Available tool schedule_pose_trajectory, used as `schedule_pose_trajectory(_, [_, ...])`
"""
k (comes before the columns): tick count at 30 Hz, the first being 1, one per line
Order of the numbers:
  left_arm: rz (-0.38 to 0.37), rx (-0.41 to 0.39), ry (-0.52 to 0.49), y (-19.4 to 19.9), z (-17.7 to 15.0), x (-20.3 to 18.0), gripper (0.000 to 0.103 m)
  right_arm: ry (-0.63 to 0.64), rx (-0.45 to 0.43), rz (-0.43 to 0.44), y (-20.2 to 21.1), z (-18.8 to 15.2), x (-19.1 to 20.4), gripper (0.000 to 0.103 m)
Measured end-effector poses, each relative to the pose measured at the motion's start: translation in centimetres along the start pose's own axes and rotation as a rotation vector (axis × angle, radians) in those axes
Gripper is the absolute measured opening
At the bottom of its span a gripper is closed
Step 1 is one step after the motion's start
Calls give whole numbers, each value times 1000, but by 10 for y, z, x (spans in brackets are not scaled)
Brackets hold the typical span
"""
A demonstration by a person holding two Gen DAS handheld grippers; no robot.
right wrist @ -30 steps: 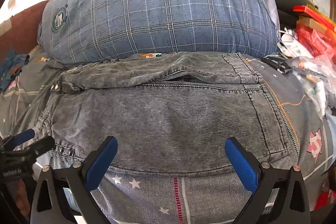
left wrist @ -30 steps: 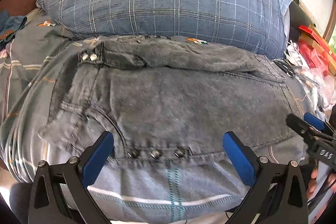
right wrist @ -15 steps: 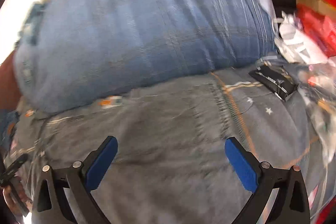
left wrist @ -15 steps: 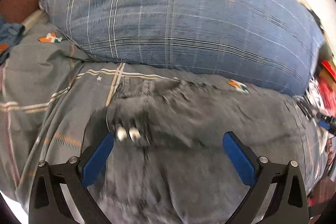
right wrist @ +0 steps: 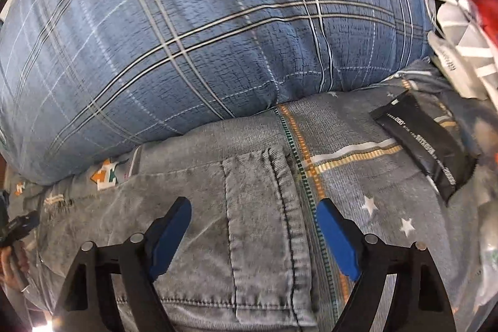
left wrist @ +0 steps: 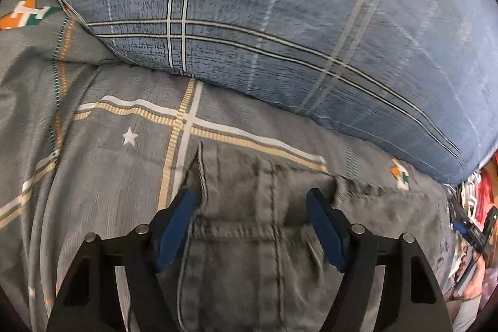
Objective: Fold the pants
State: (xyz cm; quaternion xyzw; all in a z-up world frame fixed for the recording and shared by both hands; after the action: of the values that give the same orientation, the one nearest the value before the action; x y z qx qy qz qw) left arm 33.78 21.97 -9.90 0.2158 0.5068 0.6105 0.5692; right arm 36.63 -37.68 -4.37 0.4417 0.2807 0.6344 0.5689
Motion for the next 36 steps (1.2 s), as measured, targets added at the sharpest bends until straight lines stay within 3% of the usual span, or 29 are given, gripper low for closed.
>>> schedule_pose_trajectory(1, [2,8,1,-5,2,1,73,-5,4,9,-3,2,-1,85])
schedule_pose_trajectory(3, [-6,29,9,-14,2,2,52,-11,15,12,-10,4,-5,85])
schedule_pose_trajectory(4, [-5,37,15,-19,2,2,49,-13,21,15,-12,4,-5,85])
schedule_pose_trajectory(11, [22,24,-11,-28,2,5,48,-5,49,17,-30,16,-4,76])
schedule_pose_trajectory(13, [31,23,-12,-31,3,7,46,-1,56,16,-34,18,-2,69])
schedule_pose_trajectory(18, [90,13,-32,-37,7,20,23,49,92,-50,-55,19,2,55])
schedule_pose_trajectory(20, [130,9,-52,-38,8,23,13,86,82,-92,-56,21,4,33])
schedule_pose_trajectory(21, [148,5,-58,-40,9,21,7,111,79,-103,-54,23,8,11])
schedule_pose_trajectory(24, [232,-22,-96,-41,14,27,7,291,2,-218,-39,31,32,11])
schedule_pose_trajectory(27, [279,-50,-117,-43,20,34,6,425,-132,-349,-21,47,52,11])
schedule_pose_trajectory(28, [285,-43,-115,-46,23,36,6,420,-127,-345,-27,46,54,14])
schedule_pose_trajectory(29, [281,-35,-114,-51,21,37,6,407,-65,-339,-40,41,51,17])
schedule_pose_trajectory(31, [287,-63,-123,-51,21,37,7,390,106,-365,-73,18,37,42])
schedule_pose_trajectory(32, [282,-72,-125,-48,20,37,7,394,54,-369,-69,17,37,46])
schedule_pose_trajectory(34, [264,-93,-131,-38,19,36,7,316,-16,-353,-51,18,31,64])
schedule_pose_trajectory(36, [258,-149,-173,-13,16,32,14,227,-92,-271,-18,16,25,65])
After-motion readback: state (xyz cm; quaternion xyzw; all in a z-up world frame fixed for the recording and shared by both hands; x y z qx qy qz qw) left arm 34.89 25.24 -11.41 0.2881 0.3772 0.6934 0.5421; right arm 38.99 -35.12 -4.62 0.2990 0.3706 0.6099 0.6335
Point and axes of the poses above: each gripper's, at about its wrist camera, not at the fingertips, and y roughly against the way its jaws point, x to its left, z to its top, the point moved 6 cm from there along -y, roughly the way its jaws point, and after that the axes turned 5 degrees about -x, right-handed, at the moved point
